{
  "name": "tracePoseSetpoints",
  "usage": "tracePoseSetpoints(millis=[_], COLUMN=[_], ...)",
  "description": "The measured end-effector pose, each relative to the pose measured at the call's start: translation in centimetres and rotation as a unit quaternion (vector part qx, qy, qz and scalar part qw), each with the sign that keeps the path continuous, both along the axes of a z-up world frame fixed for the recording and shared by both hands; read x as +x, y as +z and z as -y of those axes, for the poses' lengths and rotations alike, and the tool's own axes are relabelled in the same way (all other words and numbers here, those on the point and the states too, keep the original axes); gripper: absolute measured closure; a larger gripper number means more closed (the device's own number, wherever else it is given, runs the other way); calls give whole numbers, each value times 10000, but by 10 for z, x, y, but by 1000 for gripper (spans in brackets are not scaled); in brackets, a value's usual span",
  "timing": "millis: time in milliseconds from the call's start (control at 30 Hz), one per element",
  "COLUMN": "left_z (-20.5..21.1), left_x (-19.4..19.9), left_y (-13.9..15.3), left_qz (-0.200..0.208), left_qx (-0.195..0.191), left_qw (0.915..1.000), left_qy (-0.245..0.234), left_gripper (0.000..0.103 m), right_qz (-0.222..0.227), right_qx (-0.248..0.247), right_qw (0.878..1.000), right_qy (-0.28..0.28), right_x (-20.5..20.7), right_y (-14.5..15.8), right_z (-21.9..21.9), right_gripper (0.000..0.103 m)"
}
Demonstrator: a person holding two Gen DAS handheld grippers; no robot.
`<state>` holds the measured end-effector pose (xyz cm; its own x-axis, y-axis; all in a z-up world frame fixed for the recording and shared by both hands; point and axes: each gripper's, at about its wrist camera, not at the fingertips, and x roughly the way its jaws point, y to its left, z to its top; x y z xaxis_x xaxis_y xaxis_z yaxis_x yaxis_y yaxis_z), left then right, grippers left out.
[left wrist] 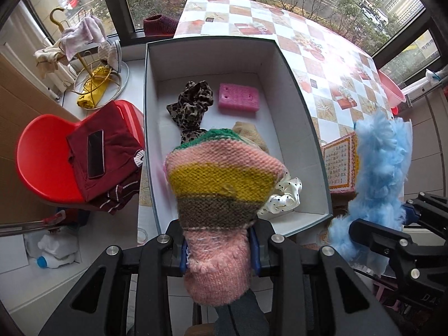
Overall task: Organize soft objects
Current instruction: 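Carry the striped sock and light blue fluffy item down into the white box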
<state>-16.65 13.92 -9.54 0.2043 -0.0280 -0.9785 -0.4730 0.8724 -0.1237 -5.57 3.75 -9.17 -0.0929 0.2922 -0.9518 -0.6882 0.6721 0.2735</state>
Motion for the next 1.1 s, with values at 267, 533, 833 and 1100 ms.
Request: tracePoseSetpoints(millis=[267,533,833,1100], left_z=[-10,-14,-11,-9], left_x=[-3,-1,5,7], left_y=[-5,-10,-11,-12], left_qz=[-29,-83,-102,-151], left_qx=[-74,-114,-103,34], left_qw=[9999,9997,9998,9998], left_qy=[126,199,119,119], left_gripper=[68,68,68,68], right_qz=[-40,-145,-217,-222], right_qx=[-59,-100,-85,-103], right_qw=[9998,9997,9997,9997], right_qy=[212,169,61,-4], right_x=[3,10,13,15], right_y=[-5,-11,-12,-13], right_z=[-23,-29,-25,-22], right_gripper=[64,64,64,64])
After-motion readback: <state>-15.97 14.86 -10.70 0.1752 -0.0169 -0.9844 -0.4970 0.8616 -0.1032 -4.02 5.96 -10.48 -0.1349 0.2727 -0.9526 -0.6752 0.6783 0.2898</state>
